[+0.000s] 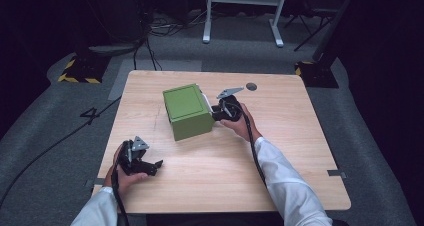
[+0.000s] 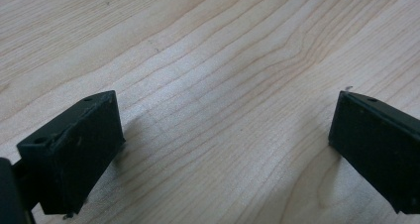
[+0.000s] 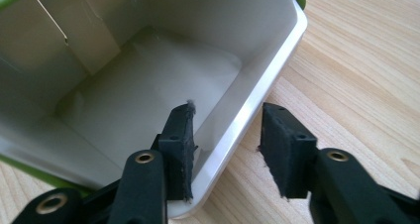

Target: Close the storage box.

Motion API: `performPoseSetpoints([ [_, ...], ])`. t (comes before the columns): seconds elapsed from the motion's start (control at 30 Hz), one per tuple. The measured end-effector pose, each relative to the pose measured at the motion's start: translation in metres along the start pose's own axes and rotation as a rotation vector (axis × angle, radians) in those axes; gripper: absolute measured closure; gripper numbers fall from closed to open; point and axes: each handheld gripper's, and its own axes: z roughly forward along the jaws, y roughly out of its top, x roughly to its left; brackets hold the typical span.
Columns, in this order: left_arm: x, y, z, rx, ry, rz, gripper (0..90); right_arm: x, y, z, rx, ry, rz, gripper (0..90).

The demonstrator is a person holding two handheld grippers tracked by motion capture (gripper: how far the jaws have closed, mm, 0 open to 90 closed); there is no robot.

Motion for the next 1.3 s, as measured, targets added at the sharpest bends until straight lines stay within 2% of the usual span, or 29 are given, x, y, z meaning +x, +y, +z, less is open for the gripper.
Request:
performPoseSetpoints([
  [0.63, 0.0, 0.0, 0.0, 0.0, 0.0, 0.0, 0.5, -0.003, 0.003, -0.01, -0.005, -0.025, -0.013, 49.1],
  [0.83, 0.0, 0.0, 0.0, 0.001, 0.0, 0.0, 0.5, -0.008, 0.001, -0.017, -0.013, -0.021, 0.003, 41.4],
  [1.07, 0.0, 0.0, 0.0, 0.0, 0.0, 0.0, 0.5, -0.007, 0.003, -0.029, -0.019, -0.057, -0.04, 36.5],
  [1.3, 0.0, 0.0, 0.0, 0.001, 0.0, 0.0, 0.5, -0.009, 0.0, -0.042, -0.031, -0.082, -0.039, 31.5],
])
